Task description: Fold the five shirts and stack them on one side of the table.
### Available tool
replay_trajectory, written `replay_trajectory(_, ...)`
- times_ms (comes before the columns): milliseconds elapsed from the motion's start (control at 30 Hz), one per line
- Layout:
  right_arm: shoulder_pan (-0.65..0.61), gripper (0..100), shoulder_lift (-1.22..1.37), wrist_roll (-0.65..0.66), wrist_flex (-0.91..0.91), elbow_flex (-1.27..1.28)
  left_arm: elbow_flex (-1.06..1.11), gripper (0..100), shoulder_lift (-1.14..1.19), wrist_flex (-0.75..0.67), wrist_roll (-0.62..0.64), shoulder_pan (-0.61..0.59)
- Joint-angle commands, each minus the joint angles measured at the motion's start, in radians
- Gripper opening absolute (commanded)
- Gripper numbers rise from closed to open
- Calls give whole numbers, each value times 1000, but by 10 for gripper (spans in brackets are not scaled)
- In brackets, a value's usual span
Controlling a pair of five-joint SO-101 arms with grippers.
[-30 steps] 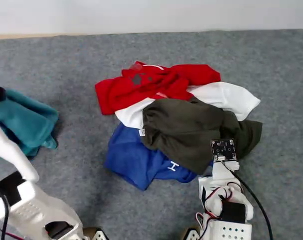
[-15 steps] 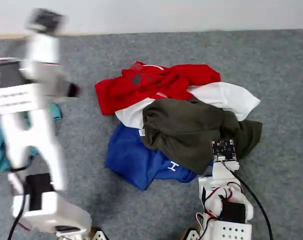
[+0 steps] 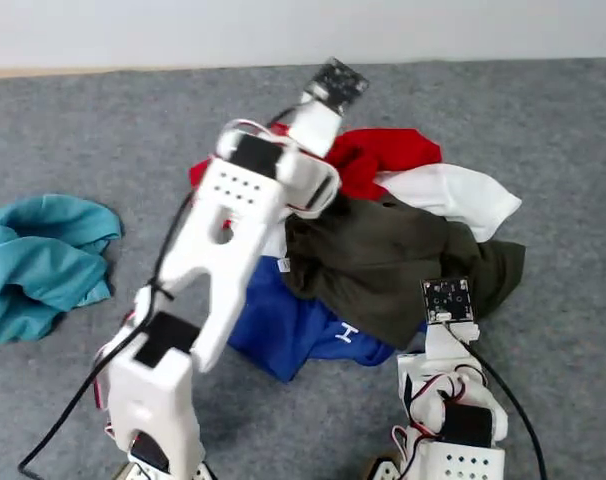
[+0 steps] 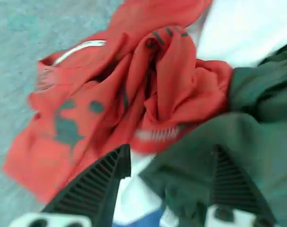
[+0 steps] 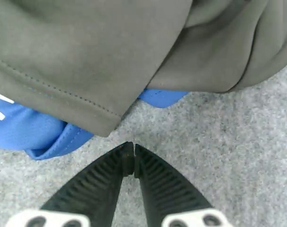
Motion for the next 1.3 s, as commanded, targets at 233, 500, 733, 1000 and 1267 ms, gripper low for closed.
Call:
replay_trajectory(233,-4,10,-4,11,-12,15,-35,111,262,-117,3,37)
replay_trajectory(500,-4,10,-4,11,-12,15,-332,4,172,164,8,-89)
replay_trajectory(733,-4,10,-4,11,-12,15,-630,4,-15,379,91,-318)
replay_trajectory(1000,-4,10,-4,11,-12,15,-819,4,-175,468,107,-684)
replay_trajectory(1267,-4,10,-4,11,-12,15,-750,4,-218,474,74,-951)
